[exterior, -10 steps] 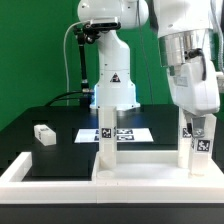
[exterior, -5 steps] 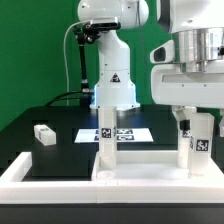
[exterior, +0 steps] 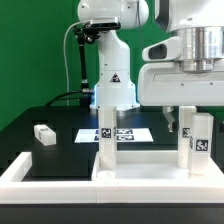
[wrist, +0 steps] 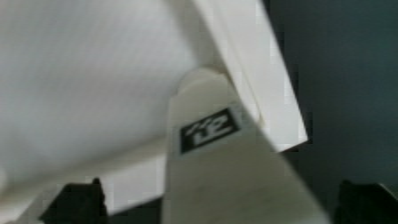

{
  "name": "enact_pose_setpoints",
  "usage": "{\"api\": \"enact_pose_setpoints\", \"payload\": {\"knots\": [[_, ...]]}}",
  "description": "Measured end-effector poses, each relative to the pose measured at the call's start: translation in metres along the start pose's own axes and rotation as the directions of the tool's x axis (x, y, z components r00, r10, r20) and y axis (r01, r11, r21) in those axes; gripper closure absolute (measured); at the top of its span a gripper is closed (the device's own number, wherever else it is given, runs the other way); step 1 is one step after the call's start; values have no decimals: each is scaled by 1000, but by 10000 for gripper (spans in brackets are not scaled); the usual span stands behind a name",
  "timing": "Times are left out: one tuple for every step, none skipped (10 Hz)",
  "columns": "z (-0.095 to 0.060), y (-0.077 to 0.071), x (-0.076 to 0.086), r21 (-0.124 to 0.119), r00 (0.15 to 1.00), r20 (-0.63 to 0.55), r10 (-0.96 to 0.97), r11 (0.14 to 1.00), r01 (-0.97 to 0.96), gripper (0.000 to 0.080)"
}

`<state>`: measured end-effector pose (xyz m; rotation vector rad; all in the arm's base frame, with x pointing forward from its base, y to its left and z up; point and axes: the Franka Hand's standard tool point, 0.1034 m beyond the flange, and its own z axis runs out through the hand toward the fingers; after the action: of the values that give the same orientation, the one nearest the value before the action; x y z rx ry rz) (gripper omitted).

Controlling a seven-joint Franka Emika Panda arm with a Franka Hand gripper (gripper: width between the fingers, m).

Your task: Assemble desk

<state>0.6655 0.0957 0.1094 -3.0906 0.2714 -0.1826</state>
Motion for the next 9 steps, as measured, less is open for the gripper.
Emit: {"api": "enact_pose_setpoints", "payload": {"knots": [[1,0,-1,2,999,2,49,999,-49,150],[1,0,-1,2,998,2,69,998,-69,150],[1,0,-1,2,996,2,91,996,-91,265],[1,0,-1,2,988,3,155,988,-155,412],[1,0,-1,1,978,3,209,978,-209,412],[1,1,-1,0,955,3,295,955,-295,512],[1,2,-1,-1,929,3,371,929,-371,512],[2,2,-1,-2,913,3,408,913,-408,512],[2,3,-1,-4,817,2,577,817,-577,512]]}}
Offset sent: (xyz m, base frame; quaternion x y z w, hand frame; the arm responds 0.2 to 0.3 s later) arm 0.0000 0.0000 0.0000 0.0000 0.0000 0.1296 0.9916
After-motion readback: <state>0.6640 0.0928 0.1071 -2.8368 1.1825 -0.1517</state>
